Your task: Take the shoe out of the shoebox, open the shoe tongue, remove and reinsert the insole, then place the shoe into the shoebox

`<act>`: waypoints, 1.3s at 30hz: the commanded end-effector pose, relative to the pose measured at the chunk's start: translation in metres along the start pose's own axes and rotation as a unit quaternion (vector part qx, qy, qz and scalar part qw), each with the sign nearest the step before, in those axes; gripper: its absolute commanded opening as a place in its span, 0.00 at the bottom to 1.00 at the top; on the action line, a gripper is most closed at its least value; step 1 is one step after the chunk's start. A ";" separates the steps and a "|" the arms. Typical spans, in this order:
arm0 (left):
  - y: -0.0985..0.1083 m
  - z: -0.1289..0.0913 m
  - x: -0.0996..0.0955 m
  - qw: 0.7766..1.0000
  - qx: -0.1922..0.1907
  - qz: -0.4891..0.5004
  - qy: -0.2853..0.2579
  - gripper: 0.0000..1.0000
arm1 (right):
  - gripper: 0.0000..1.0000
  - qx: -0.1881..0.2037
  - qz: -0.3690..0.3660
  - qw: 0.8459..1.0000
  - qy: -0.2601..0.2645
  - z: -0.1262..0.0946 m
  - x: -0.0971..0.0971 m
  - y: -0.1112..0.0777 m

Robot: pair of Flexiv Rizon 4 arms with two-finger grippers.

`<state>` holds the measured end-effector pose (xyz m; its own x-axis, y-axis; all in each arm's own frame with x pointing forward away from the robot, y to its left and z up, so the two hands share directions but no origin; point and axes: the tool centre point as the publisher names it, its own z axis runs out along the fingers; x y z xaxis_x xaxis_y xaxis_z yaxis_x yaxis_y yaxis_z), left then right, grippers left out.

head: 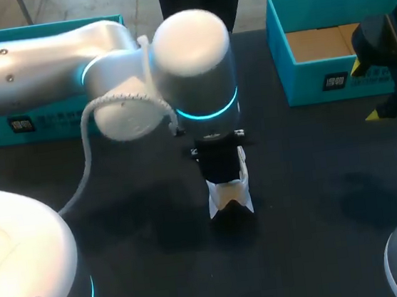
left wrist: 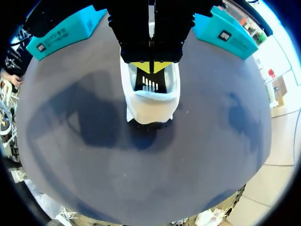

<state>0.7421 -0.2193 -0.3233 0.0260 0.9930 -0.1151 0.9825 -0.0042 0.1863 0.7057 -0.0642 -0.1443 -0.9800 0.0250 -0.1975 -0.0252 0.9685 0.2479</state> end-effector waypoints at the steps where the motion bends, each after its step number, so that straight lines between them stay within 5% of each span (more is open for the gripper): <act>1: -0.002 0.005 0.004 0.999 -0.029 -0.016 -0.009 0.00 | 1.00 0.001 0.000 1.000 0.002 0.002 -0.002 0.001; 18: 0.015 0.044 -0.006 0.998 -0.036 -0.042 0.018 0.01 | 1.00 0.001 0.000 1.000 0.002 0.002 -0.002 0.001; 25: 0.017 0.043 -0.003 0.998 -0.040 -0.052 0.023 0.06 | 1.00 0.001 0.000 1.000 0.002 0.002 -0.002 0.001; 28: 0.016 0.040 -0.001 0.997 -0.042 -0.053 0.027 0.23 | 1.00 0.001 0.000 1.000 0.002 0.002 -0.002 0.001; 34: 0.018 0.040 0.005 0.997 -0.042 -0.061 0.037 0.87 | 1.00 0.001 0.000 1.000 0.002 0.002 -0.002 0.001; 39: 0.019 0.044 0.007 0.996 -0.041 -0.063 0.044 1.00 | 1.00 0.001 0.000 1.000 0.002 0.002 -0.002 0.001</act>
<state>0.7673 -0.2178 -0.3621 -0.1147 0.9916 -0.0593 0.9584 0.1262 0.2560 0.7057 -0.0641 -0.1443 -0.9800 0.0249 -0.1975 -0.0253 0.9685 0.2479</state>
